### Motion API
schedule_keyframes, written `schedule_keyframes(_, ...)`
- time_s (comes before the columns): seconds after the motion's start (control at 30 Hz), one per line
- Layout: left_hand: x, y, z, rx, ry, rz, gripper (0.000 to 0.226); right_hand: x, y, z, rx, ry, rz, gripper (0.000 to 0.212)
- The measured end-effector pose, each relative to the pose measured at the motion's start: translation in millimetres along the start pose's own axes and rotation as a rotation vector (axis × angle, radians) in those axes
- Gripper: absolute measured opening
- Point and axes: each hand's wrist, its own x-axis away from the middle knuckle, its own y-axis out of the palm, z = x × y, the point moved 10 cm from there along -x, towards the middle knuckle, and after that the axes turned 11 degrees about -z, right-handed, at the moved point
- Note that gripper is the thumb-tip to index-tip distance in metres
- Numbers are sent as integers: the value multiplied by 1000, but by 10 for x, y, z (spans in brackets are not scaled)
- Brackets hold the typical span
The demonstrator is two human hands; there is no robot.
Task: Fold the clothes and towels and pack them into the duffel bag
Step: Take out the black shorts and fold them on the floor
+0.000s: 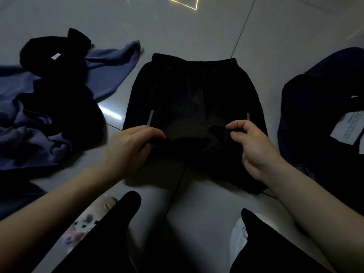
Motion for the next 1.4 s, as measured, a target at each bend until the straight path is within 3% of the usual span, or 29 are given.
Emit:
schedule_keyframes(0.2, 242, 181, -103, -212, 25, -175, 27, -40, 2, 100, 764, -27, -92, 17)
schedule_keyframes(0.33, 378, 550, 34, -357, 176, -308, 24, -106, -197, 244, 1072, -39, -101, 33)
schedule_keyframes(0.47, 407, 717, 103, -420, 292, -343, 21, -236, -575, 648, 1414, 119, -181, 65)
schedule_keyframes(0.53, 411, 718, 134, -453, 350, -337, 26, -279, -674, 763, 1511, 100, -201, 70)
schedule_keyframes(0.67, 454, 737, 82, -474, 379, -357, 31, -356, -799, 725, 1557, 9, -197, 46)
schedule_keyframes(0.8, 561, 968, -34, -513, 291, -546, 29, -359, -906, 543, 1612, -46, -140, 17)
schedule_keyframes(1.0, 89, 992, 476, -495, 282, -394, 29, -215, -1000, 323, 1393, -164, 33, 13)
schedule_keyframes(1.1, -236, 1415, 683, -476, 230, -536, 62, -178, -1072, 247, 1357, -156, 84, 14)
schedule_keyframes(1.13, -286, 1587, 693, -444, 196, -623, 62, -167, -1079, 208, 1359, -159, 93, 15)
schedule_keyframes(1.2, -278, 1793, 739, -428, 236, -736, 44, -136, -1118, 67, 1348, -205, 157, 15)
schedule_keyframes(1.3, -77, 1753, 827, -458, 480, -727, 18, -101, -1235, -160, 1321, -299, 263, 15)
schedule_keyframes(1.4, 260, 1760, 761, -520, 562, -791, 17, -203, -1330, 47, 1442, -156, 107, 14)
